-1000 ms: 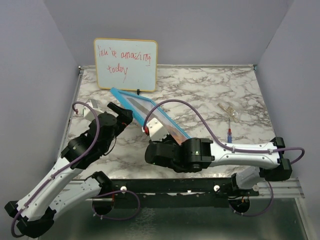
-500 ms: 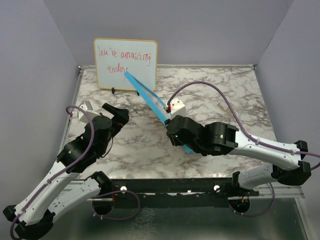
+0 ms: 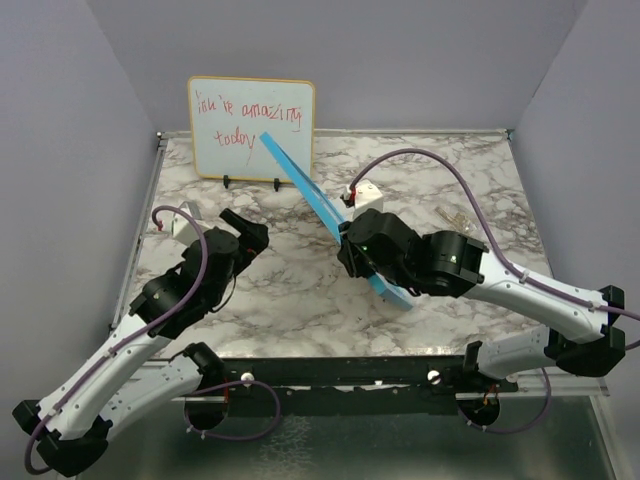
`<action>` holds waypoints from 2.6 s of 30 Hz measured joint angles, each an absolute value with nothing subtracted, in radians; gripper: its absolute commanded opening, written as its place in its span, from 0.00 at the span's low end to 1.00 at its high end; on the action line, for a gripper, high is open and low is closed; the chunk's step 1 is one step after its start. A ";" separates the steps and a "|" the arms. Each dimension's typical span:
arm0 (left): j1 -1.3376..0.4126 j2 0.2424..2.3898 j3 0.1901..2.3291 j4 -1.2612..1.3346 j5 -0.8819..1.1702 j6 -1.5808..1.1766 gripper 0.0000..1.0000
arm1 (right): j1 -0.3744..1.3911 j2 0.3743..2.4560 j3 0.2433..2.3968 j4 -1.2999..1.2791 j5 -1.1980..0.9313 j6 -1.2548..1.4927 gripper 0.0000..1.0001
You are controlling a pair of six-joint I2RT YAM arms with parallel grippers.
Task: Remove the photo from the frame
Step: Turn over the photo frame at the center of the board.
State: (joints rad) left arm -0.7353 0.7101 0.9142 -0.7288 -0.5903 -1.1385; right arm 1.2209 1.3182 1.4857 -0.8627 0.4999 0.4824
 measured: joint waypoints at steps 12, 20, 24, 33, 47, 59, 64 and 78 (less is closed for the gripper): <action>-0.735 0.720 0.875 -0.697 -0.554 -1.143 0.99 | 1.165 1.323 1.545 -0.854 0.422 0.534 0.01; -0.735 0.738 0.835 -0.663 -0.515 -1.148 0.99 | 1.106 1.309 1.530 -0.817 0.368 0.612 0.01; -0.735 0.738 0.818 -0.650 -0.504 -1.151 0.99 | 1.023 1.233 1.461 -0.789 0.326 0.652 0.01; -0.735 0.738 0.797 -0.626 -0.485 -1.151 0.99 | 0.921 1.106 1.342 -0.735 0.281 0.727 0.01; -0.735 0.720 0.794 -0.622 -0.482 -1.155 0.99 | 0.888 1.150 1.372 -0.731 0.210 0.753 0.01; -0.735 0.707 0.793 -0.621 -0.482 -1.154 0.99 | 0.884 0.973 1.197 -0.703 0.251 0.893 0.01; -0.735 0.714 0.754 -0.587 -0.472 -1.151 0.99 | 0.877 0.866 1.082 -0.696 0.300 0.970 0.02; -0.735 0.799 0.584 -0.417 -0.346 -1.086 0.98 | 0.870 0.657 0.766 -0.619 0.326 1.042 0.01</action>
